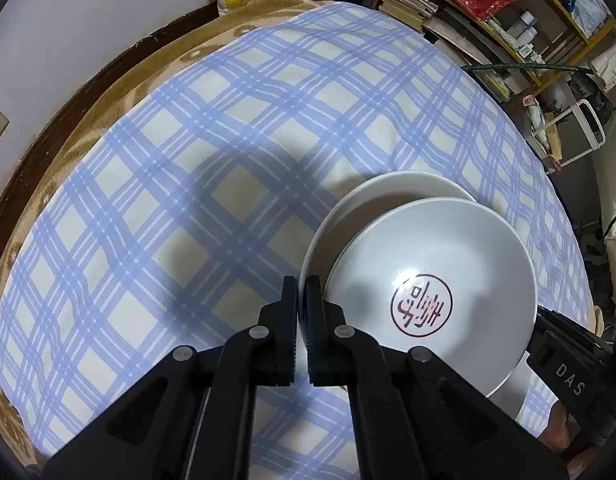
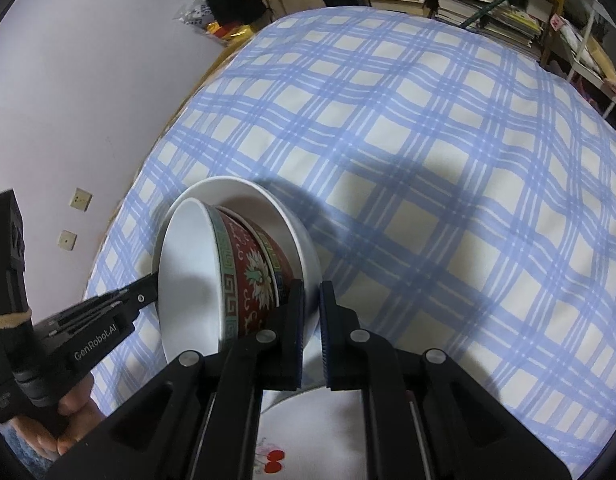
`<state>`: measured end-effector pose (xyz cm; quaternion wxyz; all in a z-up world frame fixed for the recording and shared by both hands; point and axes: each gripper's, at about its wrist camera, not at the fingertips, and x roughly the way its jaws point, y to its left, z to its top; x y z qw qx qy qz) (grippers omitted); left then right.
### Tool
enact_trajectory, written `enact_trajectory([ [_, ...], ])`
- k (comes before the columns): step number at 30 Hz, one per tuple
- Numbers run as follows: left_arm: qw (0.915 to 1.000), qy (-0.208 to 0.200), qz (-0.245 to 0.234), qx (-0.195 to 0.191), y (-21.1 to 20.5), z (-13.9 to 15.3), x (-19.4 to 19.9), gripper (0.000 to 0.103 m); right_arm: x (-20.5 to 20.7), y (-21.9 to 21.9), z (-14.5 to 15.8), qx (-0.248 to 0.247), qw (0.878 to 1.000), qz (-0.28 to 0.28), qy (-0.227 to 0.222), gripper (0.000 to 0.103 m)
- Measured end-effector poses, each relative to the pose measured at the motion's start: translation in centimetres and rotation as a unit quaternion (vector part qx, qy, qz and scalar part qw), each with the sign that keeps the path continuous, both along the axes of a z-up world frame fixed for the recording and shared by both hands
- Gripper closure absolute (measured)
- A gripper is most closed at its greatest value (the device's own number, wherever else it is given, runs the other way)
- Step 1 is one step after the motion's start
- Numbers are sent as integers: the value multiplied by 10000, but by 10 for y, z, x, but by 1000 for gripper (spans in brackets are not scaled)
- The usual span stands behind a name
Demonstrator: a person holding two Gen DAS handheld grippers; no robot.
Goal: Organize plates and bowls
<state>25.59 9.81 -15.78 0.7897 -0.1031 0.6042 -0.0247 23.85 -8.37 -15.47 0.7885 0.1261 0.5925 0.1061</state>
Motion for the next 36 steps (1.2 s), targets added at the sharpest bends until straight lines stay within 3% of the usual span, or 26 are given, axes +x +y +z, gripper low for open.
enact_trajectory([
  [12, 9999, -64, 6, 150, -4, 1, 0, 101, 7, 0, 1, 16, 9996, -170, 204, 92],
  [22, 9998, -123, 172, -31, -1, 13, -3, 101, 1, -3, 8, 47, 9998, -197, 3, 92],
  [33, 9997, -172, 136, 48, -1, 34, -6, 99, -1, -7, 30, 249, 9994, -255, -19, 93],
  [36, 9995, -204, 51, 214, -6, 37, -7, 100, -4, -4, 36, 76, 9998, -174, -36, 98],
])
